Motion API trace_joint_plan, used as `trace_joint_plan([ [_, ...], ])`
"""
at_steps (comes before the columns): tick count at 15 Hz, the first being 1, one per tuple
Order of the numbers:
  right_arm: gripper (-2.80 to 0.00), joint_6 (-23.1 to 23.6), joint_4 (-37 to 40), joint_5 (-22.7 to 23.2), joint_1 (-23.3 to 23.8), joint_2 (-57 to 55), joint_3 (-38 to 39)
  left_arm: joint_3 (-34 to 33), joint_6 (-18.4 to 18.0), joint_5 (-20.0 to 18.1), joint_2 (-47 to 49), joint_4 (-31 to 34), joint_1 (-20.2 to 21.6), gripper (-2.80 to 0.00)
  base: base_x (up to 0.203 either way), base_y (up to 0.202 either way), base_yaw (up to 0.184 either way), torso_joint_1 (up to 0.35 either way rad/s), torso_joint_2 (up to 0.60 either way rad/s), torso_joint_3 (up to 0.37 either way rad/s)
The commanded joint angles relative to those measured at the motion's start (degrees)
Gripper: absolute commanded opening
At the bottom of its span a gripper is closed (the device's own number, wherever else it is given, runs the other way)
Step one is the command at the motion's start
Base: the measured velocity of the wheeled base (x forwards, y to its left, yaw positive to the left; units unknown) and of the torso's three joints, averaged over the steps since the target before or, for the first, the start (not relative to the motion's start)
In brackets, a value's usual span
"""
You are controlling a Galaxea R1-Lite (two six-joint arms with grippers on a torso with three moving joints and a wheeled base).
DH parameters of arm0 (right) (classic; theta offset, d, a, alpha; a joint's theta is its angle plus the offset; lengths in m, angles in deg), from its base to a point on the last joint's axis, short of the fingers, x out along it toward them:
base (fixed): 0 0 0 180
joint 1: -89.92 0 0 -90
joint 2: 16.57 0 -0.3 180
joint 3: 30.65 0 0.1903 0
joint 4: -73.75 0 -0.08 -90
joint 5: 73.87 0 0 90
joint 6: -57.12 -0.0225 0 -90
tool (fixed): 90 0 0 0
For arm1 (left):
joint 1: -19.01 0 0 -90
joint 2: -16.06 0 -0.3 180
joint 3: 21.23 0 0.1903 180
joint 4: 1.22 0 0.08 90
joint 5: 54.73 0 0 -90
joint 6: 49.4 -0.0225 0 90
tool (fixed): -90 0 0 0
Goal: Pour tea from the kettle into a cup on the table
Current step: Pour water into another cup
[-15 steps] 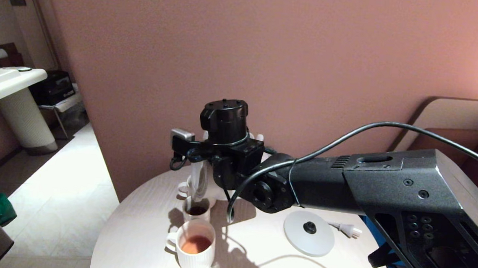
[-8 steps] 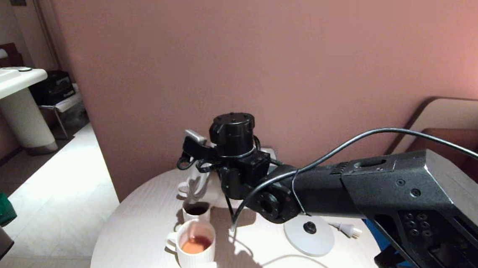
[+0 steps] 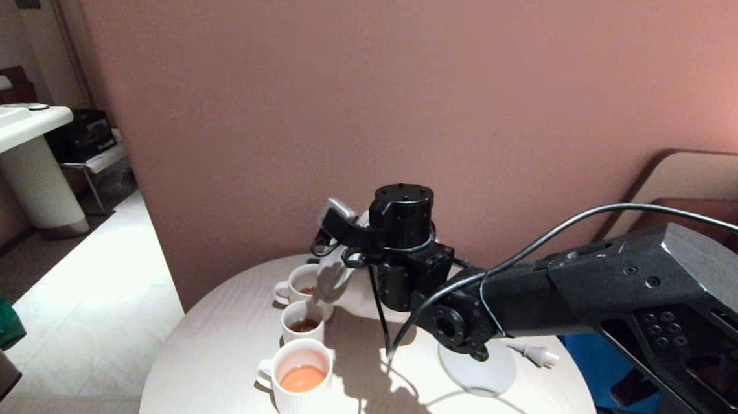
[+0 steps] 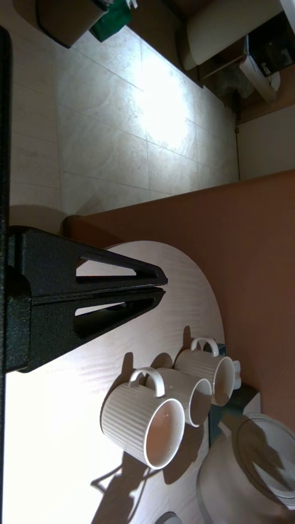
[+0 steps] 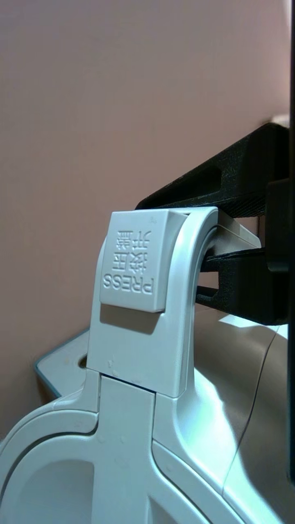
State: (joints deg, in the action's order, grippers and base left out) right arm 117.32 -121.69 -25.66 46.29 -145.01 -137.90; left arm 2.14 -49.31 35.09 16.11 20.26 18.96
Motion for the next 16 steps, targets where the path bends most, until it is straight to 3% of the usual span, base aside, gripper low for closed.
trace_joint_plan([
  [1,-2.80,-2.15,-0.21,-0.31,-0.04,1.36,0.21,0.00,-0.01,0.01,0.04,-0.04,0.00,-2.80,0.000,0.000,0.000,0.000,0.00,0.000],
  [4,-2.80,-7.95,-0.21,-0.31,-0.14,3.15,2.36,0.00,-0.01,0.01,0.04,-0.04,0.04,-2.80,0.000,0.000,0.000,0.000,0.00,0.000],
  [8,-2.80,-22.86,0.19,-0.31,-0.17,6.26,7.74,0.00,-0.01,0.01,0.04,-0.04,-0.03,-2.80,0.000,0.000,0.000,0.000,0.00,0.000],
  [11,-2.80,-31.56,0.09,-0.39,-0.23,8.43,12.67,0.00,-0.01,0.01,0.04,-0.04,0.01,-2.80,0.000,0.000,0.000,0.000,0.00,0.000],
  [16,-2.80,-35.20,-0.37,-0.18,-0.23,13.44,23.08,0.00,-0.01,0.01,0.04,-0.04,0.03,-2.80,0.000,0.000,0.000,0.000,0.00,0.000],
])
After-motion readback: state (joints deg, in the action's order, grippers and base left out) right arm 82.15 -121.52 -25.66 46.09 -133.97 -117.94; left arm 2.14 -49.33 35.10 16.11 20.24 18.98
